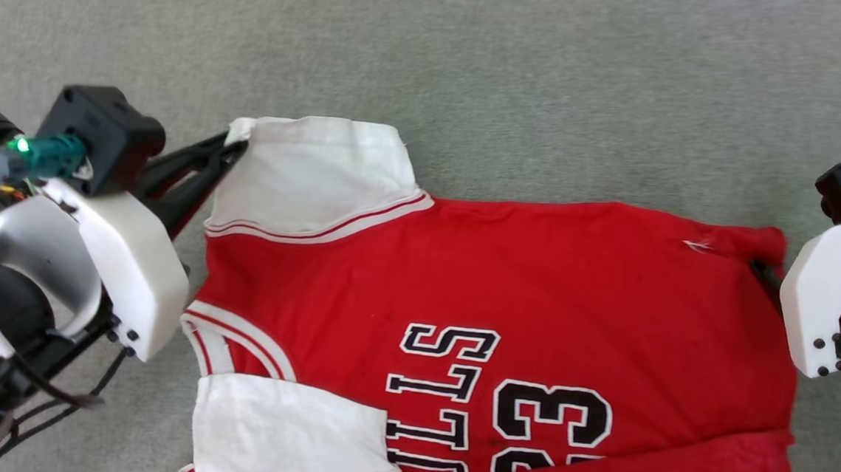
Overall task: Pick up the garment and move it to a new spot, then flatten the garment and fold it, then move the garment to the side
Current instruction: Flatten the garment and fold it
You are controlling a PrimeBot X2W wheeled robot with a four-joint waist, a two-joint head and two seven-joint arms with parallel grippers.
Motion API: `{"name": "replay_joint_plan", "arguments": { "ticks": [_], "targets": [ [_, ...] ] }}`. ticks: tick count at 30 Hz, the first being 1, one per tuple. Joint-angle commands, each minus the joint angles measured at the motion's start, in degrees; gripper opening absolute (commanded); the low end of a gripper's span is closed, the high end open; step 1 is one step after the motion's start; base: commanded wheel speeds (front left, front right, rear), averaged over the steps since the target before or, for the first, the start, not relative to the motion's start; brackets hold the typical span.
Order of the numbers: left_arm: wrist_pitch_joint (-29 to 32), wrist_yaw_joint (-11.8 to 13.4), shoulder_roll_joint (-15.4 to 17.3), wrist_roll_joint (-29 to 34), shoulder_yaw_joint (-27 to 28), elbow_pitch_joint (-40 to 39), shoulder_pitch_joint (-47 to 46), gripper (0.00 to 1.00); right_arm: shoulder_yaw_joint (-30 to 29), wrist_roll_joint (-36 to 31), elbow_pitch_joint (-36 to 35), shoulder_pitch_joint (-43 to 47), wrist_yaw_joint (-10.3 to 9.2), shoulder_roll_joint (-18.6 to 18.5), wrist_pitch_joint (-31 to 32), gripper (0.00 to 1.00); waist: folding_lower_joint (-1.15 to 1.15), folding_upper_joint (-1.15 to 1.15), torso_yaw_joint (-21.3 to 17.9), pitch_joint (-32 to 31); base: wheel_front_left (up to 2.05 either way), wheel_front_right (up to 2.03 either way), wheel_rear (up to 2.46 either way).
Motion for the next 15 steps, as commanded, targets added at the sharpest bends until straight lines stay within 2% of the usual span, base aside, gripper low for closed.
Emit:
{"name": "replay_joint_plan", "arguments": {
  "ticks": [1,14,15],
  "targets": [
    [-0.3,0.0,-0.1,0.4,-0.3,-0.8,0.5,0.00,0.6,0.2,1.0,-1.1,-0.03,-0.6,0.6,1.00,0.00,0.00,1.2,1.1,0.00,0.00,0.00],
    [-1.5,-0.5,-1.2,-0.5,-1.2,-1.7,1.0,0.00,8.7,1.6,9.3,-0.7,0.12,-1.4,2.4,1.00,0.00,0.00,4.5,3.4,0.00,0.00,0.00],
    [-1.6,-0.6,-1.3,-0.4,-1.2,-1.5,1.1,0.00,9.1,2.1,9.9,-0.1,0.12,-1.3,2.8,0.75,0.00,0.00,4.5,3.4,0.00,0.00,0.00]
  ]
}}
